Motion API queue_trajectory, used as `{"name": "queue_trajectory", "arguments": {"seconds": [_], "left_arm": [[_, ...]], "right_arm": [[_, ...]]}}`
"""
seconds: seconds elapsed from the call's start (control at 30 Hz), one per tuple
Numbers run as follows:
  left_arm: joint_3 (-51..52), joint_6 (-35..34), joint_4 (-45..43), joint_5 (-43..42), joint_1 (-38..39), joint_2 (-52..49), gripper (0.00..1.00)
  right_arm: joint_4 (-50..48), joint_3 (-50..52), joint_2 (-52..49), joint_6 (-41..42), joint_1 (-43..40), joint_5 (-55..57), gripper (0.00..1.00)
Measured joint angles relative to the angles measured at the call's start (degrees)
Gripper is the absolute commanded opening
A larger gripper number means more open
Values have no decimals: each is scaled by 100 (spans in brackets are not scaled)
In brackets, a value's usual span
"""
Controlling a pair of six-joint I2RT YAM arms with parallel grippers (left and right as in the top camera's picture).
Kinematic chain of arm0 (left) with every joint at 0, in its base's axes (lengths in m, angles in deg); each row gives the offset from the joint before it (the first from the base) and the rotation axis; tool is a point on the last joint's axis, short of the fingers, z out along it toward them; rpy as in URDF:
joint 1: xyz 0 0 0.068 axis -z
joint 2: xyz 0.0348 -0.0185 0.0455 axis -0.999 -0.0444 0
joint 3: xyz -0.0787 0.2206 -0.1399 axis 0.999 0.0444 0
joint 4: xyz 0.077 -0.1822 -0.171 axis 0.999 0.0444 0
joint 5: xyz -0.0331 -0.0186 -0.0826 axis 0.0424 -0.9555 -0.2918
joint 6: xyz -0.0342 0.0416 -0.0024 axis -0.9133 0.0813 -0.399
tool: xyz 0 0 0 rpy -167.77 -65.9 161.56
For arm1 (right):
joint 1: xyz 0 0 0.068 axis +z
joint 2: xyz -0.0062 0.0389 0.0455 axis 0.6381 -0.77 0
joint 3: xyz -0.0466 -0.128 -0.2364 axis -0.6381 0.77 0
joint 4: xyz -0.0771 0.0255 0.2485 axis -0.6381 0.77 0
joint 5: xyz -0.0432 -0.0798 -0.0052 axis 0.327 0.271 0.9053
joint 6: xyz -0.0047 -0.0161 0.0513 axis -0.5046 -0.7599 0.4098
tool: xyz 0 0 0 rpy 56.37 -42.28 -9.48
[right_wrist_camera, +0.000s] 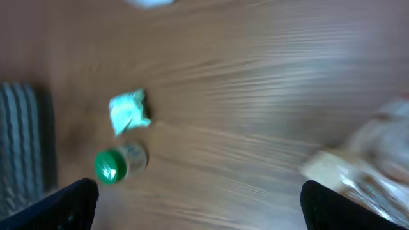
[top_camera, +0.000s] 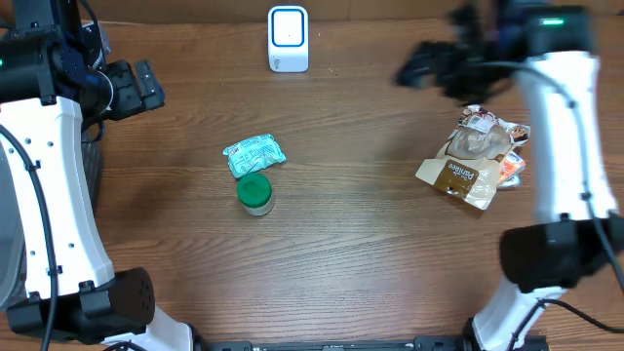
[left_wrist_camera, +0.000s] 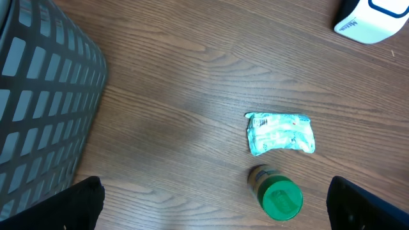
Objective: Scan the item barcode
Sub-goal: 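Reach the right gripper to the green-lidded jar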
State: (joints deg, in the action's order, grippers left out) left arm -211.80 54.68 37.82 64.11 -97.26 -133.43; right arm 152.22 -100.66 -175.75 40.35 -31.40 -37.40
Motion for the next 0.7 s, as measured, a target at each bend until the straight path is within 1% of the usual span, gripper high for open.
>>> {"name": "queue_trajectory", "arguments": {"seconds": [0.23, 0.3, 0.5, 0.7], "left_arm": [[0, 0, 2, 0, 0, 0, 100], [0, 0, 2, 0, 0, 0, 100], [0, 0, 0, 0, 2, 0, 100], [0, 0, 2, 0, 0, 0, 100]], "right_arm": [[-627, 0, -564, 66, 2234, 1248, 100], [-754, 0, -763, 133, 2597, 1436, 100], [-907, 22, -1333, 317, 3185, 1759, 98], [-1228, 39, -1517, 645, 3473, 1860, 98]]}}
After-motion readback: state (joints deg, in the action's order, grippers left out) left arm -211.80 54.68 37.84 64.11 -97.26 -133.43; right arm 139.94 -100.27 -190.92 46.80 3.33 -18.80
